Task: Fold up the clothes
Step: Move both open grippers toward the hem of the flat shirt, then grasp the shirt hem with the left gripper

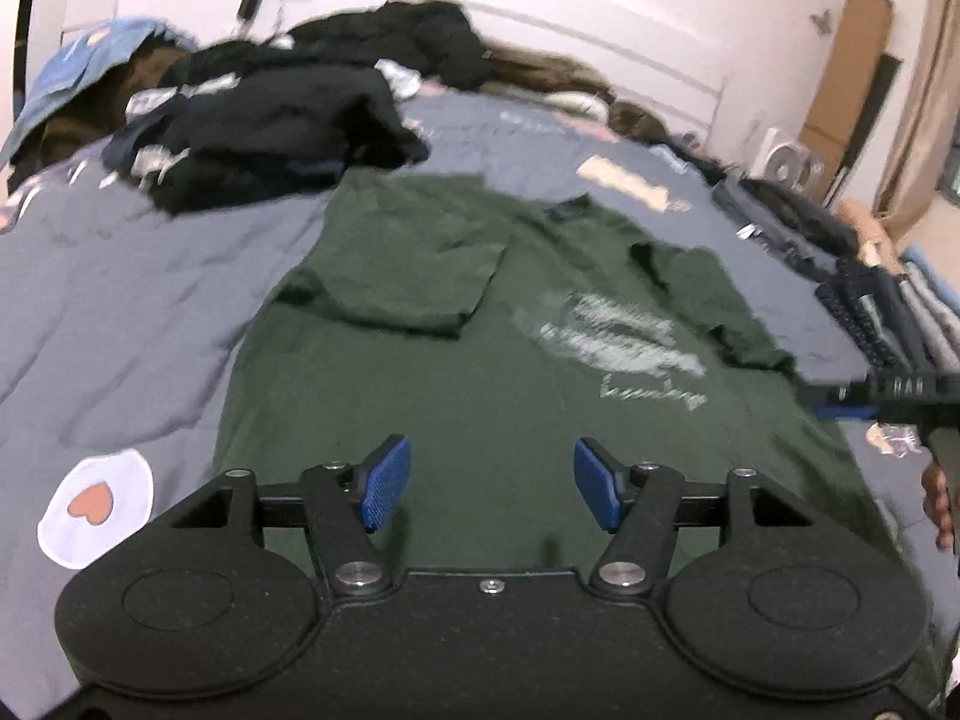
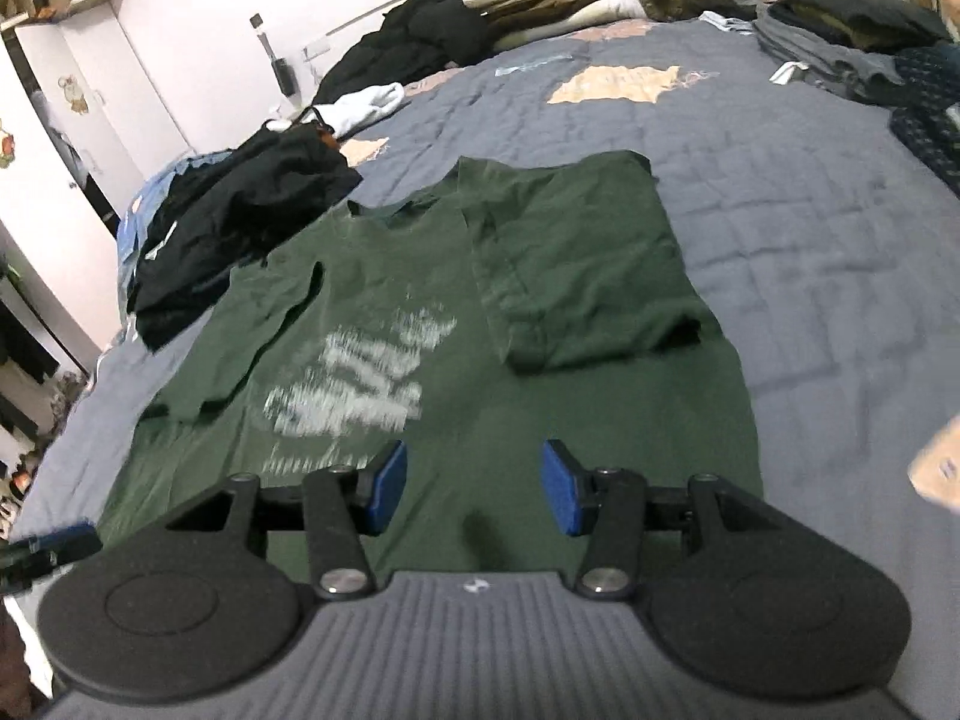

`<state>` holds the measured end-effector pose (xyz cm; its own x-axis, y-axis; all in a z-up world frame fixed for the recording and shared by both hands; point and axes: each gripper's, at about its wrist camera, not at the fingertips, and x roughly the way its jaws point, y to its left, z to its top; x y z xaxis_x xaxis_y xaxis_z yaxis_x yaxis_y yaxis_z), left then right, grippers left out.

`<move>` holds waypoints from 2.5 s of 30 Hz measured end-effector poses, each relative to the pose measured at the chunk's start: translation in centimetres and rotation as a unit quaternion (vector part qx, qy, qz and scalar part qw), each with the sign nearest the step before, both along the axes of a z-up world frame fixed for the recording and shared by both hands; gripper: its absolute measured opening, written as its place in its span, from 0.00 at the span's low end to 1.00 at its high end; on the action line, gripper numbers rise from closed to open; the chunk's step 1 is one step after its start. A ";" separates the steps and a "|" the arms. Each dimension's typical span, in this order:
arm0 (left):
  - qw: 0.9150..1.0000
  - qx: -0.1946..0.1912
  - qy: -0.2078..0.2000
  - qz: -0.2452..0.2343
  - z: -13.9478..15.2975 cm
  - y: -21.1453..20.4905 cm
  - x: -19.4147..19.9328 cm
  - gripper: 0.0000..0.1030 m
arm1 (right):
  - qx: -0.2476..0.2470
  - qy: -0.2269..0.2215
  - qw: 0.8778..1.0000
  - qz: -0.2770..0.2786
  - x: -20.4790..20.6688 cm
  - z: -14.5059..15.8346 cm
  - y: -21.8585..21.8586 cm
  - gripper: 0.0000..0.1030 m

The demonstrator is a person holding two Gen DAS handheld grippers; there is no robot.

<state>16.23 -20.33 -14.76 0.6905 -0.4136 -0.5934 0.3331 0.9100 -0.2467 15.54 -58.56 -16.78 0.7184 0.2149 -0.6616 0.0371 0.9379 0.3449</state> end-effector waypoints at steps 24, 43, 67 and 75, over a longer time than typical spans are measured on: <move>0.998 0.045 -0.019 -0.040 0.4 0.1 -9.4 0.61 | -0.073 -0.048 0.996 -0.014 -17.5 0.8 7.8 0.47; 0.998 0.061 -0.025 0.005 1.1 3.2 -14.0 0.72 | -0.097 -0.048 0.994 -0.032 -22.7 0.9 6.9 0.48; 0.981 0.016 0.102 0.164 -2.0 13.2 -14.9 0.71 | -0.089 -0.010 0.992 -0.092 -24.8 -0.5 4.9 0.49; 0.968 -0.032 0.159 0.191 -3.7 14.6 -14.1 0.66 | -0.085 -0.010 0.991 -0.098 -24.7 -0.7 4.7 0.50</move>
